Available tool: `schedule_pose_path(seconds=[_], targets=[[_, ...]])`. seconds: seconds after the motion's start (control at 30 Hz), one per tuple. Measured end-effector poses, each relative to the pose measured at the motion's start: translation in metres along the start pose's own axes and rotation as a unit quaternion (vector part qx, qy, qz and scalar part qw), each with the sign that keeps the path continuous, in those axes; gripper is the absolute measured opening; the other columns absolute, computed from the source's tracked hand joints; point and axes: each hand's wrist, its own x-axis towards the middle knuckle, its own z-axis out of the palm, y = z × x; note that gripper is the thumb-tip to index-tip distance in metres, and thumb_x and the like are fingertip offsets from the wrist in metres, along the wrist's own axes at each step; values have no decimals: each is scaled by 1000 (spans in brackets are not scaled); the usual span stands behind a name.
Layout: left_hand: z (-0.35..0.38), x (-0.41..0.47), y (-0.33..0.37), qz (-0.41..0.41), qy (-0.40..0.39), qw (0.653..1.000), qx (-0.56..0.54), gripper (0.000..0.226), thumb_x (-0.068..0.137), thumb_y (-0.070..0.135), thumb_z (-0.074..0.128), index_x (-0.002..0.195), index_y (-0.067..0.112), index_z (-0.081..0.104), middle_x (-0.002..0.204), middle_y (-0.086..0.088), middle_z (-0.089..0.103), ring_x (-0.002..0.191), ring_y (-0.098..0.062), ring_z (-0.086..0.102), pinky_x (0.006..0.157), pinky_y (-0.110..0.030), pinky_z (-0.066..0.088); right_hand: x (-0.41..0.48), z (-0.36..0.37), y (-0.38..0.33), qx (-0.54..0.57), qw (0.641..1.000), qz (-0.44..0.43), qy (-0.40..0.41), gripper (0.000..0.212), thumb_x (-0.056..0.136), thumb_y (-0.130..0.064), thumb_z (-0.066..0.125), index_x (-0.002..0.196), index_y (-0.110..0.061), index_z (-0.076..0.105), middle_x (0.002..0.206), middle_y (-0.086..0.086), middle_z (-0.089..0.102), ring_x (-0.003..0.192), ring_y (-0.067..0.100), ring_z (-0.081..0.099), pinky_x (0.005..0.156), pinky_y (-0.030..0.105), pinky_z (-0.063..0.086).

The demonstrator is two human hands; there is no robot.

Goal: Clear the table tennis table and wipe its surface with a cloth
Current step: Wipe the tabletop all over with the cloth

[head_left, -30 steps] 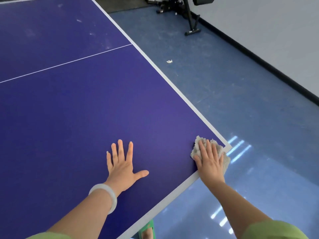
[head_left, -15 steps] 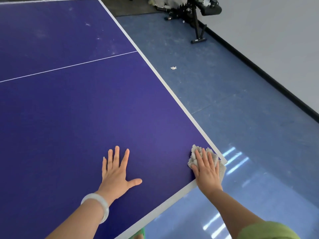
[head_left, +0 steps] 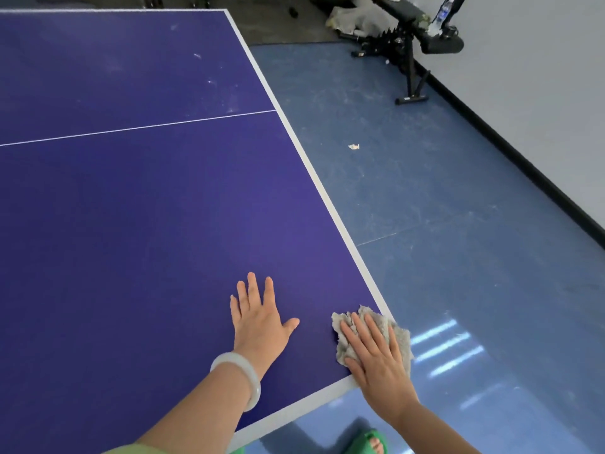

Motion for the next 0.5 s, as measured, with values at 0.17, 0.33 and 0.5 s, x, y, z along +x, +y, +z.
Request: schedule_pose_path(seconds=[0.17, 0.33, 0.5], targets=[[20, 12, 48, -115, -25, 993, -13, 122, 72, 91, 32, 143, 19, -35, 153, -17, -38, 140, -42, -34, 114, -60, -13, 1, -3, 51, -23, 994, -103, 23, 54, 103, -43, 29, 154, -26, 32, 162, -6, 25, 149, 20, 24, 112, 49, 24], [24, 12, 46, -132, -26, 991, -18, 119, 67, 95, 25, 136, 25, -43, 141, -9, -52, 135, -36, -43, 114, -58, -17, 30, -12, 76, 0, 990, -138, -2, 56, 102, -45, 30, 153, -24, 34, 160, -4, 28, 148, 22, 28, 112, 37, 33], [25, 16, 47, -139, -47, 989, -25, 123, 64, 96, 29, 135, 29, -45, 139, -4, -55, 131, -31, -49, 114, -56, -20, 85, -19, 84, -27, 980, -195, -26, 61, 104, -47, 11, 158, -20, 7, 166, -2, 1, 153, 24, -3, 119, 27, -5]])
